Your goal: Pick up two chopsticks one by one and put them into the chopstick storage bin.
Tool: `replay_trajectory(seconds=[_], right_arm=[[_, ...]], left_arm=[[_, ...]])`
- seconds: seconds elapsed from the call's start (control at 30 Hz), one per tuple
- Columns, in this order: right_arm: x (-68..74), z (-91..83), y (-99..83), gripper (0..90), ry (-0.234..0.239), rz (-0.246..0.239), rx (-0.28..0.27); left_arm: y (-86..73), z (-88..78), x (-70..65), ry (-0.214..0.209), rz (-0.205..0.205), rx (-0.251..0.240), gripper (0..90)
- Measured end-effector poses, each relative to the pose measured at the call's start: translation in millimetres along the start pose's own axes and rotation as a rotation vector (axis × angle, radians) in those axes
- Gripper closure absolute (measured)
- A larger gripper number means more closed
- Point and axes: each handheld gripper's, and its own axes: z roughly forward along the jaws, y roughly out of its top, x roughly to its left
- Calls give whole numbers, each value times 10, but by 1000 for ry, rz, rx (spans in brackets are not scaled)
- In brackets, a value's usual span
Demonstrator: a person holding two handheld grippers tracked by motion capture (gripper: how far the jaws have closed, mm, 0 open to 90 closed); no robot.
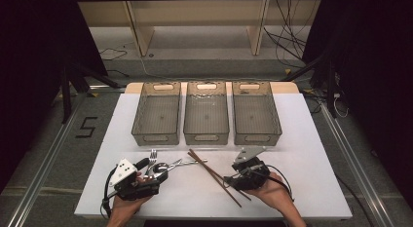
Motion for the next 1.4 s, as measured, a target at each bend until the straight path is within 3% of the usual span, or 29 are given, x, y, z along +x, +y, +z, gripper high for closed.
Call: replay_trajectory(seconds=[0.2,0.5,0.77,1.0,1.23,1.4], right_arm=[[-4,174,50,611,13,-11,100],[2,289,12,687,23,31,142],[19,398,-26,750,21,17,176],[67,403,-22,812,-25,-13,178],[73,402,-26,855,-29,11,172],[76,352,-16,858,-16,6,139]], left_arm=[[-1,-3,3,-2,-3,0,127],[0,0,-7,-2,-1,1,127],[0,2,-10,-3,4,4,127],[0,2,-12,-2,8,5,127],[0,3,-12,2,10,7,128],[0,1,-8,4,-3,9,128]])
